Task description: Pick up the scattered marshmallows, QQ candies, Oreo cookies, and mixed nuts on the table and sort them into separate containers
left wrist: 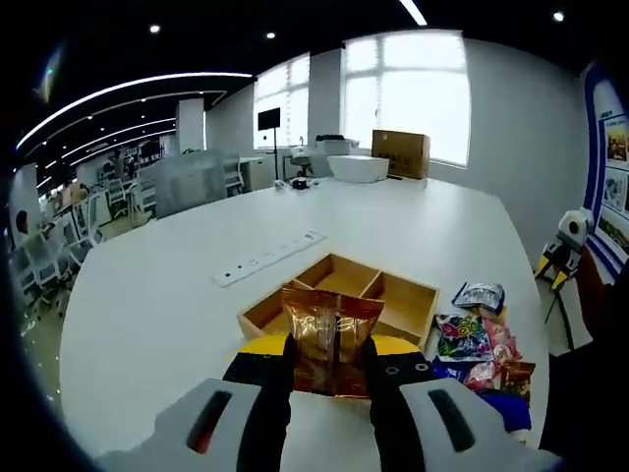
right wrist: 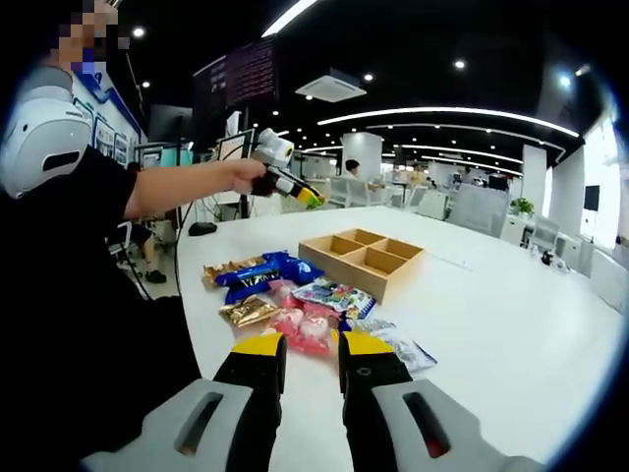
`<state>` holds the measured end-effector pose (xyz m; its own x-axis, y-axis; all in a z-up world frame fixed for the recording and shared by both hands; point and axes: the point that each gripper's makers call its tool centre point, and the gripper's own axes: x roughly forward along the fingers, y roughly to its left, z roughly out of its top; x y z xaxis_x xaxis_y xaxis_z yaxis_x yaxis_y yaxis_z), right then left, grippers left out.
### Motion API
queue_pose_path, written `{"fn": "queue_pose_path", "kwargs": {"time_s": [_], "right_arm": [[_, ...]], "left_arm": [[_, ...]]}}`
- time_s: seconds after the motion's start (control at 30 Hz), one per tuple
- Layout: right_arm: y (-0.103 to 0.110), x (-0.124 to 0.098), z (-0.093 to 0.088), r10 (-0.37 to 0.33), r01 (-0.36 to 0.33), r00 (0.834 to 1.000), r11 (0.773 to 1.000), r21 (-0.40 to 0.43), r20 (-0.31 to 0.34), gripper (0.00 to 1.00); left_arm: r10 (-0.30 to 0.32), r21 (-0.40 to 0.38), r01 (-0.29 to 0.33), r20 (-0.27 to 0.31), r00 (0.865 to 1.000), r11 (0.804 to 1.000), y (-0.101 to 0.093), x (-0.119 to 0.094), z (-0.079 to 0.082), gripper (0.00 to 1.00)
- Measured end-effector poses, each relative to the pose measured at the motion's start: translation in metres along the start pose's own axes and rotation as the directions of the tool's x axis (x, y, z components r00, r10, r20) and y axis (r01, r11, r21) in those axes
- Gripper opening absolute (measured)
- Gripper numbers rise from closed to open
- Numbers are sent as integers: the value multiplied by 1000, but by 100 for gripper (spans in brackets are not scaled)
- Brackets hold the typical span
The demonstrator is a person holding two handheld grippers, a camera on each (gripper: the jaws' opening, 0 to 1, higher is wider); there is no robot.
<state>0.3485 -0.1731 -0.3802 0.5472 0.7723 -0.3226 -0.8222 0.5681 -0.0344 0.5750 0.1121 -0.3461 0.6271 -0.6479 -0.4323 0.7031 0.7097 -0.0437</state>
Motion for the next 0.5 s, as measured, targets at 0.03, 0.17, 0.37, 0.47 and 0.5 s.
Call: {"fn": "queue_pose_path", "kwargs": {"time_s": [0.03,0.17,0.37,0.47,0.5], "right_arm": [[0,0,0,0,0,1000,1000,0,1,18],[0,-2,-2,-2,2,1000,1000,1,-1,18],[1,-3,-2,-4,4,1000,1000,2,0,18],[1,-5,-1,-5,5,1000,1000,0,1,18],[1,-6,-1,-7,7,1000,1000,-1,2,18]], "left_arm": [[2,-3,-2,1,1000,1000,0,1,0,33],[6,-24,-6,7,1000,1000,1,6,1,33],[15,-64,-13,18,1000,998,1,18,4,33],[25,-81,-23,24,999,996,2,21,6,33],[29,-88,-26,28,999,996,2,23,8,33]]}}
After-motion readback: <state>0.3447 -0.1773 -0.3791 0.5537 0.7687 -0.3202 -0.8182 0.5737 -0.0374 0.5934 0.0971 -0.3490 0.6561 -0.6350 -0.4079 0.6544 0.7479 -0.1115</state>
